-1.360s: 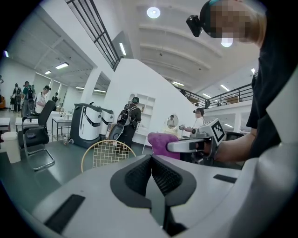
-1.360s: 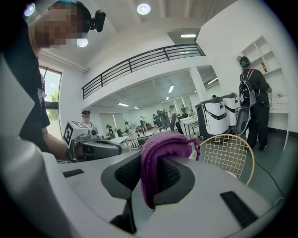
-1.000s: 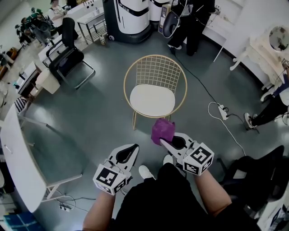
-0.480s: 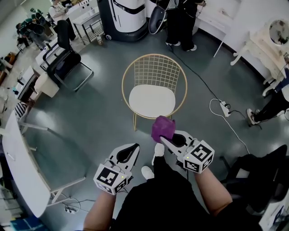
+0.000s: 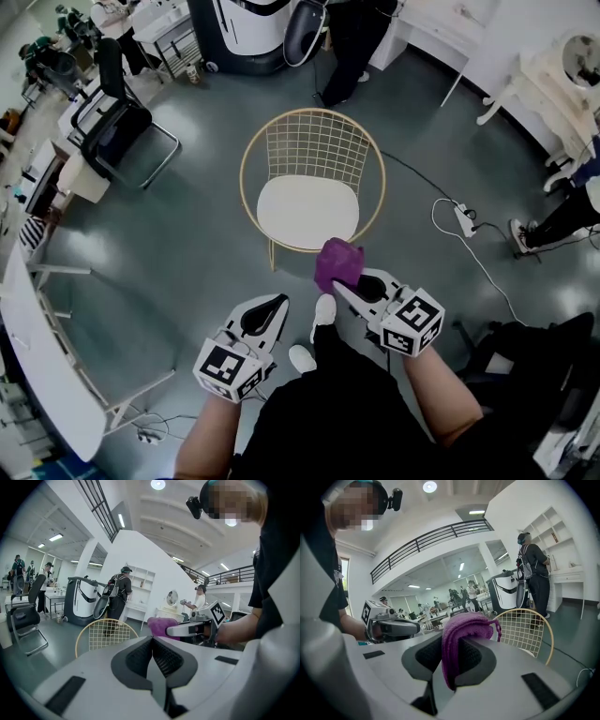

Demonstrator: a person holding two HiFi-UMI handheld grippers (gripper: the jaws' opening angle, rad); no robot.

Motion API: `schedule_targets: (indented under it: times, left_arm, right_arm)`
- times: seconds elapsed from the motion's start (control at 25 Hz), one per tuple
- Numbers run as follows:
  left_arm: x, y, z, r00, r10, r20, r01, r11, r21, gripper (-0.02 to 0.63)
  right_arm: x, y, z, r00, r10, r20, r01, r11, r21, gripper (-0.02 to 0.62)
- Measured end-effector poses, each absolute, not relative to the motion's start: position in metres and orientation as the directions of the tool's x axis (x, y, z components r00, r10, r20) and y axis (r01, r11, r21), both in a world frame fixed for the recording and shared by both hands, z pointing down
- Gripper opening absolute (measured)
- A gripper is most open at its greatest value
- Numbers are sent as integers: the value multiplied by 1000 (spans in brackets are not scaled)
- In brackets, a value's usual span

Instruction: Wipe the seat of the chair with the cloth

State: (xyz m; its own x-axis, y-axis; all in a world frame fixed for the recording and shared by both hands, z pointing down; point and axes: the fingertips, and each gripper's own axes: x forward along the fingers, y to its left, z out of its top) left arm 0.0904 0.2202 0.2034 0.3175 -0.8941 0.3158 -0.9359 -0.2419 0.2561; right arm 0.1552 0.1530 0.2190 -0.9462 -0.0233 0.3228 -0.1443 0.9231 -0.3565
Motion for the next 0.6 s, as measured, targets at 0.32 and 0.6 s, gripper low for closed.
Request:
schedule_targets:
  times: [0.32, 0.6]
  left_arm:
    - [69, 166, 218, 323, -889, 325, -930, -235, 281, 17]
    - [59, 120, 227, 320, -883, 343, -932, -229, 280, 17]
  right_arm:
    - [135, 97, 236, -936, -23, 353, -166, 909, -382, 71]
    - [122, 50, 245, -935, -14, 353, -165, 901, -401, 71]
